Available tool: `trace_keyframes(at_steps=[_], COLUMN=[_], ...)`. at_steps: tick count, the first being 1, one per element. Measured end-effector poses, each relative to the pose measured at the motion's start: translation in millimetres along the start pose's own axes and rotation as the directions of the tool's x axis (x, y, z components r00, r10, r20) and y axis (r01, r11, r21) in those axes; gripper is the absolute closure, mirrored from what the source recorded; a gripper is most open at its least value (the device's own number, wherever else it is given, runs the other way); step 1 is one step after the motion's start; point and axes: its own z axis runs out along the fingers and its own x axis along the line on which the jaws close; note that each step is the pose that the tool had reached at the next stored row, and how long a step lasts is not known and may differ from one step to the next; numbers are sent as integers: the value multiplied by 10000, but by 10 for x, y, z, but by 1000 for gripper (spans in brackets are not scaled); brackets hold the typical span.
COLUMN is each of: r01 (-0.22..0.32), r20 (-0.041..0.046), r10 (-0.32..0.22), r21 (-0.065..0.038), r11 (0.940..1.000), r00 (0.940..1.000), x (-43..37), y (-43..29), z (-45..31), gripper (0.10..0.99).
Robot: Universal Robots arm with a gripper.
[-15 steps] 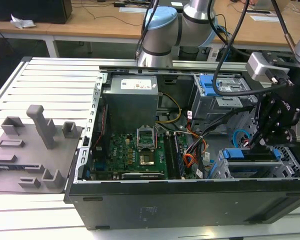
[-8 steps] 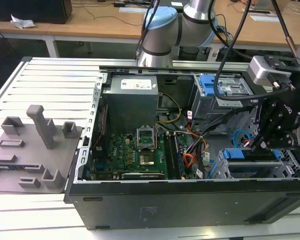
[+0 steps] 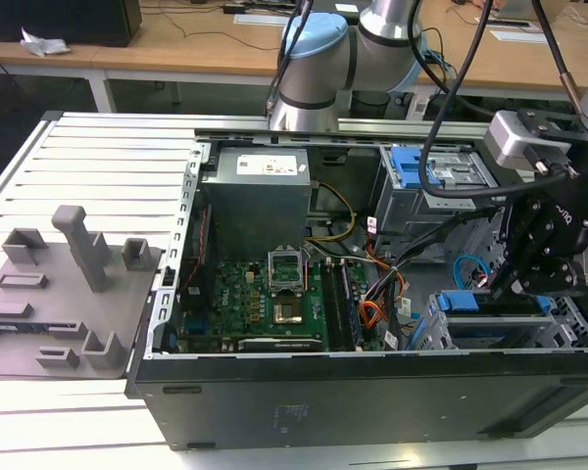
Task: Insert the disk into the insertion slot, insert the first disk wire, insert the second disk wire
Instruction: 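Insert the second disk wire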
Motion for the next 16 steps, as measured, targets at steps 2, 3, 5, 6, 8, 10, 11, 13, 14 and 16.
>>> trace_keyframes(at_steps=[2, 3, 5, 6, 8, 10, 11, 13, 14, 16], r01=[-1, 0, 1, 0, 0, -1, 0, 4, 9, 18], r20=[0, 1, -1, -1, 0, 3, 5, 43, 58, 76], r10=[1, 0, -1, 0, 0, 1, 0, -4, -9, -18], r21=[0, 0, 0, 0, 0, 1, 4, -1, -3, -5], r11=[10000, 10000, 10000, 10000, 10000, 10000, 10000, 10000, 10000, 10000], r00=[10000, 10000, 10000, 10000, 10000, 10000, 10000, 10000, 10000, 10000], x=[0, 1, 4, 5, 4, 4, 6, 14, 15, 15], y=[1, 2, 4, 5, 8, 15, 28, 56, 55, 53], z=[-6, -25, -68, -83, -106, -111, -113, -108, -99, -58], gripper=[847, 847, 847, 847, 847, 863, 925, 980, 980, 980])
